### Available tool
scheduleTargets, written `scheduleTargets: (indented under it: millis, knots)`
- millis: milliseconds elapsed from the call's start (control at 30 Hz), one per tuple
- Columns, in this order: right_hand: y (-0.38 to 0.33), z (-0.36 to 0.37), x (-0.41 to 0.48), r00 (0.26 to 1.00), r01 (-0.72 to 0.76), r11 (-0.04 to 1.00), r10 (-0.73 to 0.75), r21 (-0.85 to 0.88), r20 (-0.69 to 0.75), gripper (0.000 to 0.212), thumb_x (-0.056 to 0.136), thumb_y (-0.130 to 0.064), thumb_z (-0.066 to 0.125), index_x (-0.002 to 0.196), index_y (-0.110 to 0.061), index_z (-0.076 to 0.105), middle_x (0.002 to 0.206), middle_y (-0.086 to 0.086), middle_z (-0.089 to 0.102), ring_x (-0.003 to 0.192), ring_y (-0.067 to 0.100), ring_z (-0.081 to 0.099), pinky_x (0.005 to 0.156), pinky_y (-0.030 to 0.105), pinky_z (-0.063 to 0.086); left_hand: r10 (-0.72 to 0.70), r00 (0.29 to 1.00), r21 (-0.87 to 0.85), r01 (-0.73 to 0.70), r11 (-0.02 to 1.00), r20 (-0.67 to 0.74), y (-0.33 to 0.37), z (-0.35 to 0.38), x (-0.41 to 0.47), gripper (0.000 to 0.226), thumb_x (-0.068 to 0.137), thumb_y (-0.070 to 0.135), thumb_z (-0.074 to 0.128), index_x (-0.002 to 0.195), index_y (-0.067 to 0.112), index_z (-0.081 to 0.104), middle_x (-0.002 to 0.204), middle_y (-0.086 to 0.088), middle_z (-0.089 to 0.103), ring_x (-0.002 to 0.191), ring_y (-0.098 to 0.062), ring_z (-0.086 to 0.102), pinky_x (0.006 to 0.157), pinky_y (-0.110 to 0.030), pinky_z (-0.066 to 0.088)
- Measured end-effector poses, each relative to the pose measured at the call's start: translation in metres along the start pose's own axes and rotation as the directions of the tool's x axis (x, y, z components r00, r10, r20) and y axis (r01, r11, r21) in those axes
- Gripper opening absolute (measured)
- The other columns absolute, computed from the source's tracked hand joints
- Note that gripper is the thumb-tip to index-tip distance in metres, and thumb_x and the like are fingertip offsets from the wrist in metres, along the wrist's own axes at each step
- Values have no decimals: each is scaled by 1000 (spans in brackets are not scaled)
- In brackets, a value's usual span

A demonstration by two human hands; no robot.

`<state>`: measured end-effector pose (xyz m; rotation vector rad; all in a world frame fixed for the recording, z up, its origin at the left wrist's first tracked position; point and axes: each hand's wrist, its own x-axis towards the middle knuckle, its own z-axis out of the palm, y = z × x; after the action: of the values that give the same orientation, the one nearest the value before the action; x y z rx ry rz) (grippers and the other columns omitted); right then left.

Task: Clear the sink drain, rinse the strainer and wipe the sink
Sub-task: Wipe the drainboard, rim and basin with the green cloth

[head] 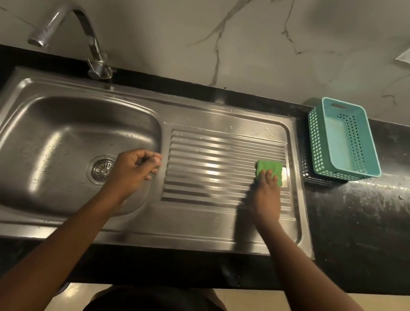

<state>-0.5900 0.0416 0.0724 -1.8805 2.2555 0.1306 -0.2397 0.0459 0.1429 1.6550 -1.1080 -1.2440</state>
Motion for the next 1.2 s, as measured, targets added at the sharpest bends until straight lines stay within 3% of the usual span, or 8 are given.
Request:
scheduleTargets:
  millis: [200,367,500,600,733,900,1033,1200]
  knots:
    - [-94,9,-19,999,30,999,-30,16,21,65,100,-17,39,161,-1,22,169,22,22,157,39,19,129,50,15,-19,1000,22,19,1000,7,0,-3,-4,13,101,16,66,106,19,77,100,0,80,84,-7,74,77,-29,60]
    - [-156,9,-37,937,338,932,-346,128,46,70,91,-12,47,160,-9,31,169,15,27,157,38,20,129,48,17,-8,1000,33,7,999,28,3,7,-6,14,101,12,64,107,15,76,100,-8,79,86,-18,72,76,-30,58]
    - [-117,7,-24,878,472,876,-477,97,41,61,101,-15,46,161,-17,34,169,5,31,157,28,25,128,40,20,2,1000,18,-3,1000,29,6,12,-4,13,100,12,66,101,19,77,97,-7,80,87,-19,72,76,-31,58]
    - [-38,2,-13,950,308,948,-311,74,31,62,104,-21,52,162,-19,31,170,3,28,158,24,24,128,39,21,0,999,15,-1,1000,40,5,14,-4,15,100,13,66,98,24,77,96,-2,80,87,-17,73,77,-31,59]
    - [40,-14,-4,996,83,994,-84,76,12,82,88,-5,69,161,-12,32,168,13,31,156,35,26,128,46,23,-20,999,16,20,1000,33,2,14,-4,14,101,13,65,101,21,77,97,-4,80,89,-18,72,80,-35,59]
    - [-22,-8,-3,980,-170,957,190,235,-62,57,89,-8,45,144,6,48,157,27,42,146,47,35,123,55,24,-36,999,20,36,999,8,-2,8,-5,14,102,13,64,104,20,76,99,-4,80,89,-18,74,79,-34,60]
    - [-127,5,-14,992,123,951,-127,285,-5,69,91,-6,46,159,-6,33,170,16,24,158,38,15,130,46,9,-44,999,29,45,999,-30,-6,-3,-4,15,102,13,65,101,22,76,96,1,80,81,-10,73,75,-29,60]
    - [-223,1,-7,900,398,881,-429,257,77,74,93,-15,53,162,-9,27,172,12,19,160,37,10,130,48,13,-31,995,52,36,998,-98,-13,-18,-5,16,101,10,64,111,10,77,92,-3,78,74,-8,70,69,-26,59]
